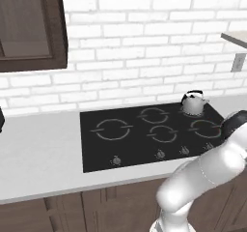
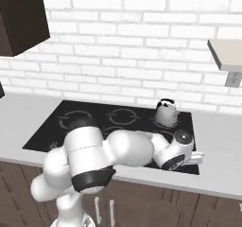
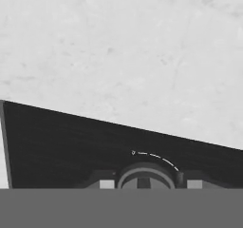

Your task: Turn off the front right burner of the stove.

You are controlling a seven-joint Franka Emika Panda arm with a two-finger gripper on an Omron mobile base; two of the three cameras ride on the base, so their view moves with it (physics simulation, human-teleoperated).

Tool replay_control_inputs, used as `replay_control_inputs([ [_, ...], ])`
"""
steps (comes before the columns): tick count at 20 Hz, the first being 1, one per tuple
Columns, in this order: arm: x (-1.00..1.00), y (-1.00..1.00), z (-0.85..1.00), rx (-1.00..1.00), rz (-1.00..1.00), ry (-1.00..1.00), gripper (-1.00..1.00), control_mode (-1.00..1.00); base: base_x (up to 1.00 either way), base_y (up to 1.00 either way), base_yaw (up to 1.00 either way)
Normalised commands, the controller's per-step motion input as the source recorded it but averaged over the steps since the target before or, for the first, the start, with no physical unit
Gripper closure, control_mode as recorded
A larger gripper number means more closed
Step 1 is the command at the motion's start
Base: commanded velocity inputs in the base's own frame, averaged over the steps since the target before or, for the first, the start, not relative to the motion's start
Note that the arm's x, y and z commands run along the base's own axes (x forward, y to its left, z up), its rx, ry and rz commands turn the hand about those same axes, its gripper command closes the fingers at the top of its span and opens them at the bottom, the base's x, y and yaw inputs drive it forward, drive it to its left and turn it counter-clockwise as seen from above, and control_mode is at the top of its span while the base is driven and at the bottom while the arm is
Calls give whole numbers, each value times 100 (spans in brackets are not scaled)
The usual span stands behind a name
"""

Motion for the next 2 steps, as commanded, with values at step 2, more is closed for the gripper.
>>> replay_control_inputs([
  [2,0,0,0,0,0,0,100,-100,0,0,0],
])
